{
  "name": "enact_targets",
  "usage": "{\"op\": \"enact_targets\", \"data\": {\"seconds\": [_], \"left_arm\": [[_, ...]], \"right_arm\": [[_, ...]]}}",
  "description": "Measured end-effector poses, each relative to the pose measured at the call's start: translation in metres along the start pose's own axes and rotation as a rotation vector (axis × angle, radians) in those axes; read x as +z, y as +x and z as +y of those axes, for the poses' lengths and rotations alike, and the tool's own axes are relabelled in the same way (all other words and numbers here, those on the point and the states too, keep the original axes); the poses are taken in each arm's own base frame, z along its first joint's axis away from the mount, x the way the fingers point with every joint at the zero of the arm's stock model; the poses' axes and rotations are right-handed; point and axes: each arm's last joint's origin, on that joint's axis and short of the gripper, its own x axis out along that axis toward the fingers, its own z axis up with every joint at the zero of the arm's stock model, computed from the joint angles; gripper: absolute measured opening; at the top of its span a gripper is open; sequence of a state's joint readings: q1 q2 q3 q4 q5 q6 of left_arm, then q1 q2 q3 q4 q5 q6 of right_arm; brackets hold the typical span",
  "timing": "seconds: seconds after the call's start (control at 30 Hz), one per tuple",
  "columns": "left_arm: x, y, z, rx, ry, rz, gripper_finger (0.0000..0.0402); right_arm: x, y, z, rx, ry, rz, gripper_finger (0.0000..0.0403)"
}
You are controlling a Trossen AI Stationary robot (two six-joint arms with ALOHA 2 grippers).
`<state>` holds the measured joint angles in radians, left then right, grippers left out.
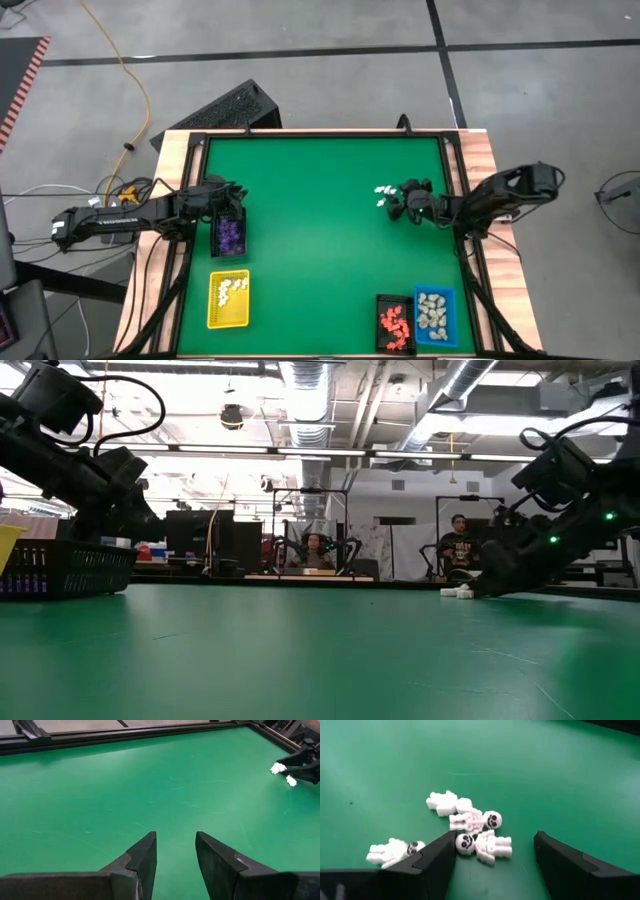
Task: Sort Halloween decoration
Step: Put the white skeleton toy into the yellow basket
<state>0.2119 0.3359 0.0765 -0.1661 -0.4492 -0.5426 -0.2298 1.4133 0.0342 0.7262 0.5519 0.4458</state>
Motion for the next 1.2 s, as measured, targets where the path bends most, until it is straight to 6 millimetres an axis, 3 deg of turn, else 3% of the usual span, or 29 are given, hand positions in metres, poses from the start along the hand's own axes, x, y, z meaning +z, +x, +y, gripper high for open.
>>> {"op": "enact_targets", "data": {"seconds": [0.37, 0.5, 0.87, 1.2], "left_arm": [[0.0, 0.0, 0.0, 0.002, 0.0, -0.001, 0.0126], [0.0, 0.0, 0.0, 0.002, 0.0, -0.002, 0.0126], [0.0, 0.0, 0.0, 0.002, 0.0, -0.001, 0.0126], [0.0, 0.0, 0.0, 0.002, 0.0, -0.001, 0.0126]], "right_arm": [[-0.005, 0.022, 0.01, -0.118, 0.049, 0.031, 0.0271], [-0.006, 0.021, 0.014, -0.127, 0.055, 0.025, 0.0233], [-0.006, 0.02, 0.017, -0.096, 0.084, 0.021, 0.0076], [0.002, 0.02, 0.021, -0.04, 0.138, -0.055, 0.0054]]}}
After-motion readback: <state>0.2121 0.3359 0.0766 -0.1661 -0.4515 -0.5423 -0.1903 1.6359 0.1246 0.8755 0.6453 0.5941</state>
